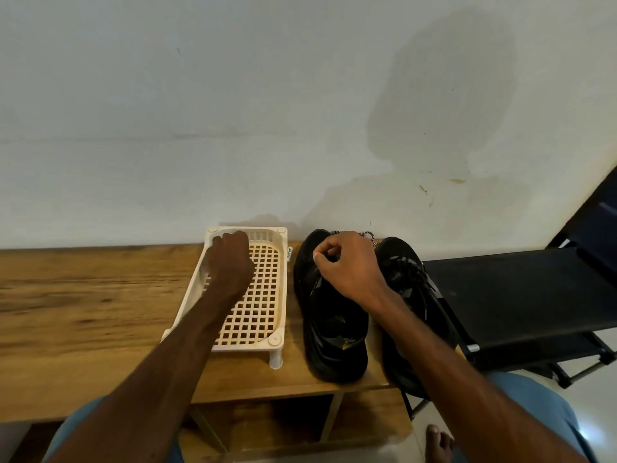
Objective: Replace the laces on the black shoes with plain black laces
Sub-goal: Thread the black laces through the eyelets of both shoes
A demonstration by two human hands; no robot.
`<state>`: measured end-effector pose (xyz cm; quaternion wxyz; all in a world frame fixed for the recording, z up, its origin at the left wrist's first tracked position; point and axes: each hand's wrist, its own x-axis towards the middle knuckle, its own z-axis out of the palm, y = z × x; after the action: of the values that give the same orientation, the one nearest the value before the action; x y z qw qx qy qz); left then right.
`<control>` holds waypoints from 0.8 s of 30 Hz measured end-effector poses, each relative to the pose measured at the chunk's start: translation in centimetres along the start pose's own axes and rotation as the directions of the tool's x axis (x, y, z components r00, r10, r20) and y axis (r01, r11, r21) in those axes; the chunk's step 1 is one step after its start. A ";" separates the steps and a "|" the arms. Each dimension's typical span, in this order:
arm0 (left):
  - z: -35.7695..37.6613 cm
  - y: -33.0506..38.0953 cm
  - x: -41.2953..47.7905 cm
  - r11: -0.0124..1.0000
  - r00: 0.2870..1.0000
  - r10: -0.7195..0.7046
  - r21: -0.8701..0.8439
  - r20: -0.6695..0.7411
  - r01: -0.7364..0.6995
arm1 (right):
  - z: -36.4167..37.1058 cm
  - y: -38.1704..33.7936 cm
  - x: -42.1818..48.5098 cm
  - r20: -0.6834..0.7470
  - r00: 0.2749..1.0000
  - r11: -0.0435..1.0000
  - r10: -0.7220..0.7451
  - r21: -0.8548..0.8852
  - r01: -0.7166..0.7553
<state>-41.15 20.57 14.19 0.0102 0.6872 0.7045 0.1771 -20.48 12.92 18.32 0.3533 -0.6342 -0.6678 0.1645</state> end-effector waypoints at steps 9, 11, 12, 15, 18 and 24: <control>-3.4 6.3 -1.6 0.706 0.996 0.007 -0.704 -0.092 -0.071 | -2.4 0.6 0.7 -0.094 0.995 0.987 -0.044 0.151 0.058; -5.1 7.9 -2.1 0.514 0.991 0.131 -0.856 0.012 -0.058 | -3.4 0.6 0.8 -0.044 0.998 0.963 -0.049 0.264 0.059; -5.9 8.6 -2.4 0.428 0.982 0.185 -0.903 0.047 -0.038 | -3.9 0.6 0.8 -0.010 0.998 0.940 -0.065 0.336 0.064; -7.2 10.5 -3.3 0.338 0.967 0.251 -0.941 0.051 -0.038 | -5.5 0.9 0.3 0.059 0.995 0.839 -0.083 0.543 0.038; -7.3 11.9 -4.1 0.344 0.967 0.253 -0.936 0.022 -0.069 | -7.2 1.9 -0.1 0.060 0.998 0.809 -0.034 0.588 -0.008; -6.4 12.9 -4.1 0.438 0.944 0.321 -0.896 0.074 -0.079 | -9.6 4.0 -0.9 0.079 0.995 0.771 0.062 0.630 -0.098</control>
<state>-30.17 14.96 22.68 0.4249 0.6764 0.4171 0.4335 -11.05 10.48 22.06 0.5204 -0.5017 -0.5554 0.4111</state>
